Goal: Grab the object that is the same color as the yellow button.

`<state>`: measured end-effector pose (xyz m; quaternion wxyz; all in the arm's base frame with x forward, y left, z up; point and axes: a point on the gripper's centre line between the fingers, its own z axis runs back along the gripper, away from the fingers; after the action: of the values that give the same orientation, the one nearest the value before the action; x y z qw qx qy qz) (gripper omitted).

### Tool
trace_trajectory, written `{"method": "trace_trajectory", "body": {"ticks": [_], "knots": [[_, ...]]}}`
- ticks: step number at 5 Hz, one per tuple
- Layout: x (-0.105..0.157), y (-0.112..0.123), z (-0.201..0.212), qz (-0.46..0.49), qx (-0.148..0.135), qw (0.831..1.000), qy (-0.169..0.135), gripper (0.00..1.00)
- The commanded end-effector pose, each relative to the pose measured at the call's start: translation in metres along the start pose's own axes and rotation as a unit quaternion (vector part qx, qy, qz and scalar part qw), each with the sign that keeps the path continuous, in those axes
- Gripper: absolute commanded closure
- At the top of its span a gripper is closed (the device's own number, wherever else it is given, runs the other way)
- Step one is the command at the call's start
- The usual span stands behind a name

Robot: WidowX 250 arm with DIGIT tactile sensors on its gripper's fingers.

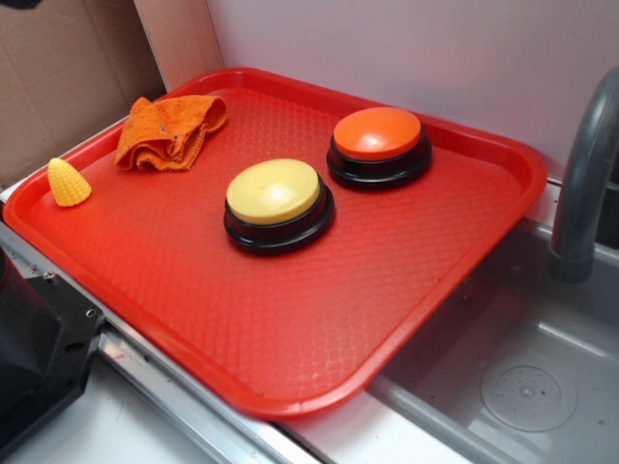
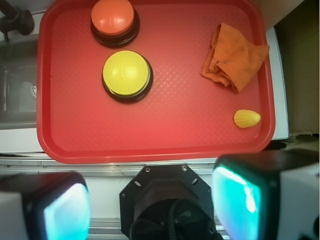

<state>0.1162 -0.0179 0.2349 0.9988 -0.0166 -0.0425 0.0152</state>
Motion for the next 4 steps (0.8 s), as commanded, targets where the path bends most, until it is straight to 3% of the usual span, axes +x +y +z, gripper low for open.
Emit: {"method": "trace_trajectory", "body": {"ticks": [1,2,4], "knots": [[0.0,0.0,0.0,0.0,0.0,1.0,0.0,0.0],[0.021,0.039,-0.026,0.068,0.008,0.997,0.027,0.0],[0.019,0.092,-0.059,0.175,0.011,0.984,0.037,0.0]]}}
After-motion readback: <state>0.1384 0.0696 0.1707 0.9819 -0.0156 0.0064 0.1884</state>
